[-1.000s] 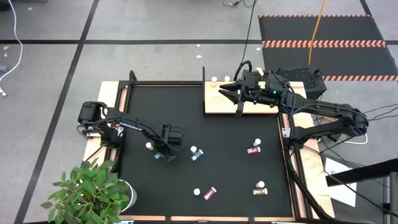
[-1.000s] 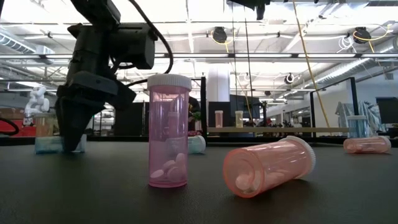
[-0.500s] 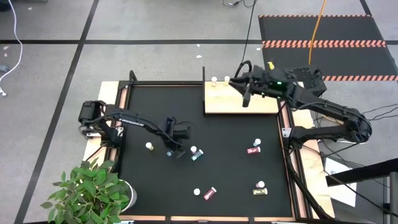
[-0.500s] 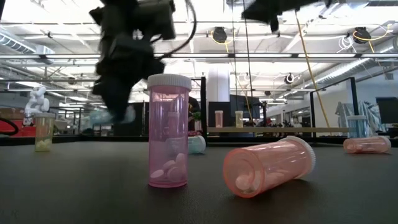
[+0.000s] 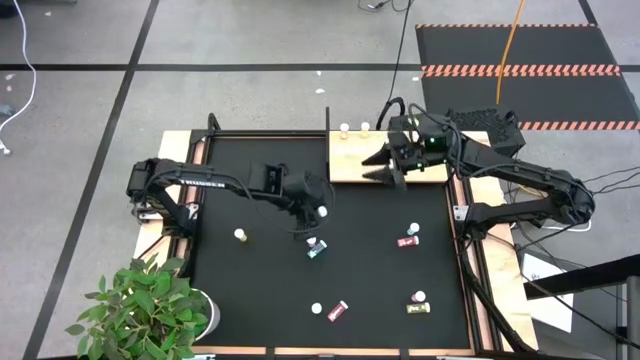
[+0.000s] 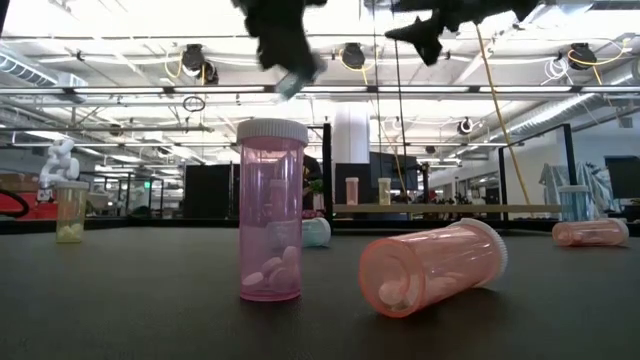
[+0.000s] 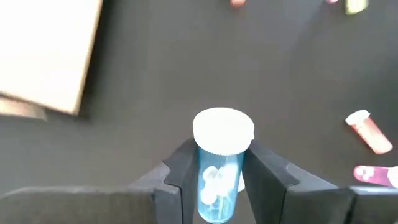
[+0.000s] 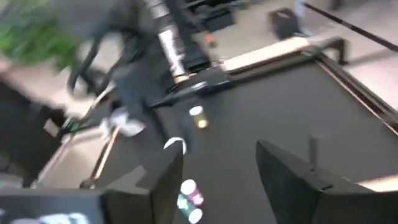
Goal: Pick and place medicine bottles onto shelf by color
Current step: Put the left blue pill bottle on the shelf
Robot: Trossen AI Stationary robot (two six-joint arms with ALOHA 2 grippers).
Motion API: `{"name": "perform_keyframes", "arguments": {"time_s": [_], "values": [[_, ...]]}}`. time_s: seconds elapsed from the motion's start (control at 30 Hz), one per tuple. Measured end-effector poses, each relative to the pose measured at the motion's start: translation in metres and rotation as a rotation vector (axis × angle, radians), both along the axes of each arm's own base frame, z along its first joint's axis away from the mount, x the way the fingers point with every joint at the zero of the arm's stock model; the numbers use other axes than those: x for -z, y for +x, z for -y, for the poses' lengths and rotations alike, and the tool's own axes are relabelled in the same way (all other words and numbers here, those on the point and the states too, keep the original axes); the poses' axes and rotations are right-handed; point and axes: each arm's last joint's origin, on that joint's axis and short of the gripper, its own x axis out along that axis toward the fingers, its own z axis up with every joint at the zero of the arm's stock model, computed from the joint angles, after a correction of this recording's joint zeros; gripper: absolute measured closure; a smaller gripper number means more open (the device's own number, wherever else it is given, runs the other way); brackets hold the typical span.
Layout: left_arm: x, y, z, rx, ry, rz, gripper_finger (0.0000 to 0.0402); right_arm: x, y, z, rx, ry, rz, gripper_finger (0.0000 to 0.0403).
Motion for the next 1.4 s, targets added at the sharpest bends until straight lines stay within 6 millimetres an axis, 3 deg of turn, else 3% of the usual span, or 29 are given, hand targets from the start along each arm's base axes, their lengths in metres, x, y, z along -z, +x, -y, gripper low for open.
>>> {"name": "perform_keyframes", "arguments": {"time_s": [0.2,0.4,0.57,0.8,0.97,1.2,1.4], "values": [[-0.026,0.01,-0.012,0.071,0.077,0.17,0.0291,-0.009,0.012,-0.025,-0.149,-0.194,0.129,0.0182],[-0.04,0.02,-0.026,0.059,0.073,0.343,0.0291,-0.01,0.017,-0.034,-0.031,-0.343,0.125,0.0178],[-0.046,0.023,-0.035,0.037,0.085,0.416,0.0291,-0.009,0.018,-0.035,0.008,-0.345,0.112,0.0155],[-0.048,0.024,-0.038,0.029,0.091,0.444,0.0291,0.004,0.035,-0.032,-0.013,-0.276,0.078,0.0132],[-0.049,0.024,-0.038,0.029,0.091,0.448,0.0291,0.011,0.042,-0.03,-0.011,-0.254,0.058,0.0149],[-0.048,0.024,-0.038,0.023,0.084,0.44,0.0291,0.002,0.034,-0.032,-0.001,-0.24,0.089,0.0184],[-0.048,0.024,-0.038,0.023,0.084,0.446,0.0291,0.001,0.032,-0.032,-0.002,-0.243,0.087,0.019]]}}
